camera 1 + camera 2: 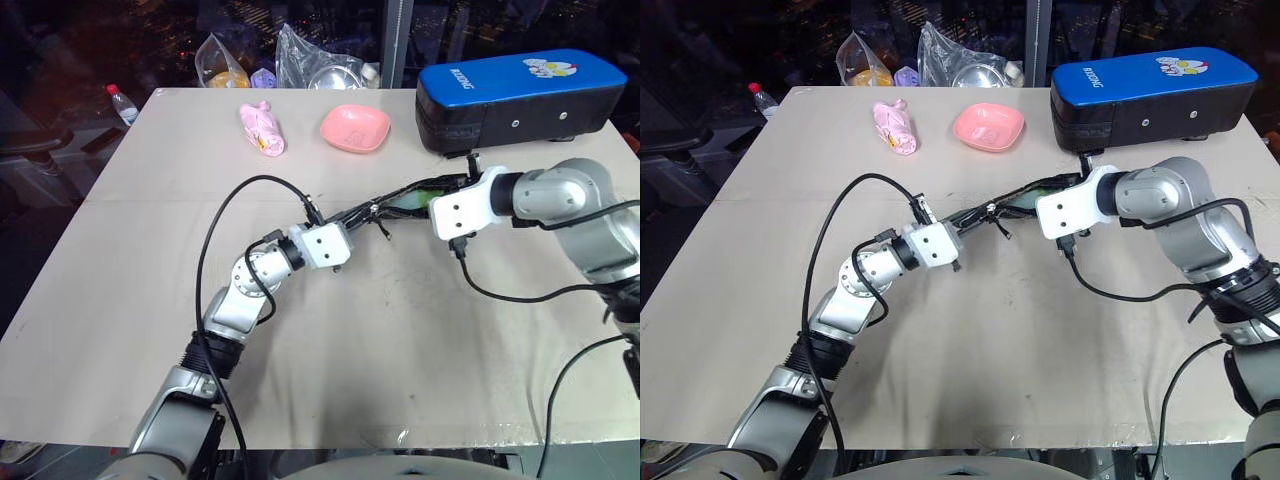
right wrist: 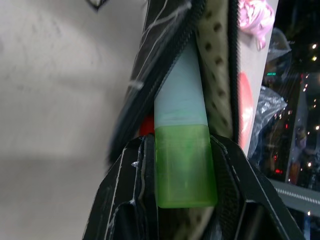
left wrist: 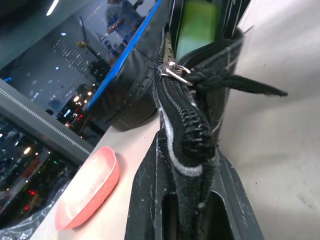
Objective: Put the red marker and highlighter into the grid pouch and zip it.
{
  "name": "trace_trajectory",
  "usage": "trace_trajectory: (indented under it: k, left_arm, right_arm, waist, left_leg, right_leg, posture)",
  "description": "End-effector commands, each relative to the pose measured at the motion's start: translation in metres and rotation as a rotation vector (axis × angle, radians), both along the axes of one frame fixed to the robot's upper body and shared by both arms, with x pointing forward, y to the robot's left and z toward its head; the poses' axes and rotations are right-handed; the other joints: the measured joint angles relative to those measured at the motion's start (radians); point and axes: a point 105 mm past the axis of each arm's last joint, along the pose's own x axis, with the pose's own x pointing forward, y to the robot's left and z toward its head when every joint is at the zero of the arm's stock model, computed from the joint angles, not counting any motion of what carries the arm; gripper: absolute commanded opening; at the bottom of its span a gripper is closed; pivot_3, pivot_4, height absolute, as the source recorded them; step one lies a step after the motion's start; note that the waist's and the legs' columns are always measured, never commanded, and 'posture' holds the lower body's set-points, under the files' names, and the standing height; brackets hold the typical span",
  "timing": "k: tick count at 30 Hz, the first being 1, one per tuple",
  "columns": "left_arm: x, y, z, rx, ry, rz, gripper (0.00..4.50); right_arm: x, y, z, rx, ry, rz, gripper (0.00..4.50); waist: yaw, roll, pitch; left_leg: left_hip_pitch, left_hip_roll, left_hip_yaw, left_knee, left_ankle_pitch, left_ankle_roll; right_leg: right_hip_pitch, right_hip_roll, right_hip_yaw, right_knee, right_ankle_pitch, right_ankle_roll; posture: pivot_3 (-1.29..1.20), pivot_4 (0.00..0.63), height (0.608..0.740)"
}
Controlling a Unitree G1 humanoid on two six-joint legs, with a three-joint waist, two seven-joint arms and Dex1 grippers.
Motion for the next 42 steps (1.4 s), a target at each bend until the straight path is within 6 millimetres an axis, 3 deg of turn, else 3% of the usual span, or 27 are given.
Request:
trace_trajectory:
  k: [1, 4, 8, 11, 15, 17, 19, 23, 26, 30, 34, 42]
  left_arm:
    - [-0.008, -0.010, 0.021, -0.062, -0.055, -0.057, 0.00]
    - [-0.007, -0.009, 0.020, -0.068, -0.043, -0.048, 0.00]
    - [-0.002, -0.004, 0.019, -0.117, 0.008, -0.007, 0.00]
    - [-0.001, -0.003, 0.018, -0.122, 0.020, 0.003, 0.00]
    - [0.002, 0.001, 0.014, -0.143, 0.052, 0.028, 0.00]
    - [0.003, 0.001, 0.013, -0.151, 0.061, 0.031, 0.00]
    - [0.004, 0.000, 0.014, -0.153, 0.061, 0.030, 0.00]
    - [0.004, -0.004, 0.015, -0.160, 0.063, 0.021, 0.00]
    - [0.003, -0.005, 0.015, -0.156, 0.063, 0.014, 0.00]
    - [0.000, -0.009, 0.014, -0.121, 0.043, -0.008, 0.00]
    - [-0.001, -0.009, 0.015, -0.122, 0.040, -0.008, 0.00]
    - [-0.001, -0.009, 0.014, -0.123, 0.043, -0.003, 0.00]
  right_arm:
    - [0.001, 0.003, 0.016, 0.023, -0.051, 0.023, 1.35]
    - [0.002, -0.003, 0.012, 0.018, -0.007, -0.002, 2.71]
    - [0.005, -0.017, 0.032, 0.105, -0.024, -0.071, 4.43]
    - [-0.006, -0.025, 0.047, 0.207, 0.089, -0.106, 4.43]
    - [-0.030, -0.021, 0.070, 0.372, 0.275, -0.089, 4.43]
    - [-0.054, -0.014, 0.065, 0.461, 0.515, -0.097, 4.43]
    - [-0.070, -0.005, 0.060, 0.501, 0.639, -0.077, 4.43]
    - [-0.093, 0.018, 0.025, 0.651, 0.960, -0.169, 4.43]
    - [-0.088, 0.029, 0.010, 0.745, 1.047, -0.274, 4.43]
    - [-0.059, 0.037, -0.008, 0.884, 1.006, -0.462, 4.43]
    - [-0.044, 0.045, -0.007, 0.956, 0.980, -0.494, 4.43]
    - [-0.035, 0.059, 0.007, 1.048, 0.968, -0.450, 4.43]
  waist:
    - [0.000, 0.000, 0.000]
    - [0.001, 0.000, 0.000]
    - [0.001, 0.000, 0.000]
    - [0.002, 0.000, 0.000]
    - [0.000, 0.000, 0.000]
    - [0.001, 0.000, 0.000]
    - [0.002, 0.000, 0.000]
    - [0.004, -0.001, -0.001]
    - [0.003, -0.001, -0.001]
    - [0.003, -0.001, -0.001]
    - [0.002, -0.001, -0.001]
    - [-0.004, -0.001, -0.001]
  left_leg:
    - [0.000, 0.000, 0.000, 0.000, 0.000, 0.000]
    - [0.000, 0.000, 0.000, 0.000, 0.000, 0.000]
    - [0.000, 0.000, 0.000, 0.000, 0.000, 0.000]
    - [0.000, 0.000, 0.000, 0.000, 0.000, 0.000]
    - [0.000, 0.000, 0.000, 0.000, 0.000, 0.000]
    - [0.000, 0.001, -0.001, 0.000, 0.000, 0.001]
    - [0.000, 0.001, -0.002, 0.000, -0.002, 0.004]
    - [0.000, 0.001, -0.002, 0.000, -0.003, 0.004]
    - [-0.001, 0.001, -0.001, 0.001, -0.003, 0.004]
    - [-0.001, 0.000, -0.002, 0.001, -0.002, 0.004]
    - [-0.001, -0.001, -0.001, 0.001, 0.000, 0.001]
    - [-0.001, 0.000, -0.002, 0.001, 0.000, 0.001]
  right_leg:
    - [0.000, 0.000, 0.000, 0.000, 0.000, 0.000]
    - [0.000, 0.000, 0.000, 0.000, 0.000, 0.000]
    - [0.000, 0.000, 0.000, 0.000, 0.000, 0.000]
    - [0.000, 0.000, 0.000, 0.000, 0.000, 0.000]
    - [0.000, 0.000, 0.000, 0.000, 0.000, 0.000]
    - [0.000, -0.002, 0.000, 0.000, 0.000, 0.000]
    - [0.000, -0.003, 0.000, 0.000, 0.000, 0.000]
    - [0.001, -0.004, -0.001, -0.001, 0.000, -0.001]
    - [0.000, -0.005, 0.000, 0.000, 0.000, -0.001]
    - [0.000, -0.003, -0.001, 0.001, 0.000, -0.001]
    - [0.000, -0.002, -0.001, 0.001, 0.000, 0.000]
    - [-0.001, 0.000, 0.000, 0.001, 0.000, -0.001]
  posture:
    - [0.00, 0.150, 0.734]
    - [0.00, 0.150, 0.734]
    - [0.00, 0.150, 0.734]
    - [0.00, 0.150, 0.734]
    - [0.00, 0.150, 0.734]
    - [0.00, 0.150, 0.734]
    - [0.00, 0.150, 0.734]
    - [0.00, 0.150, 0.734]
    - [0.00, 0.150, 0.734]
    - [0.00, 0.150, 0.734]
    - [0.00, 0.150, 0.734]
    - [0.00, 0.150, 0.734]
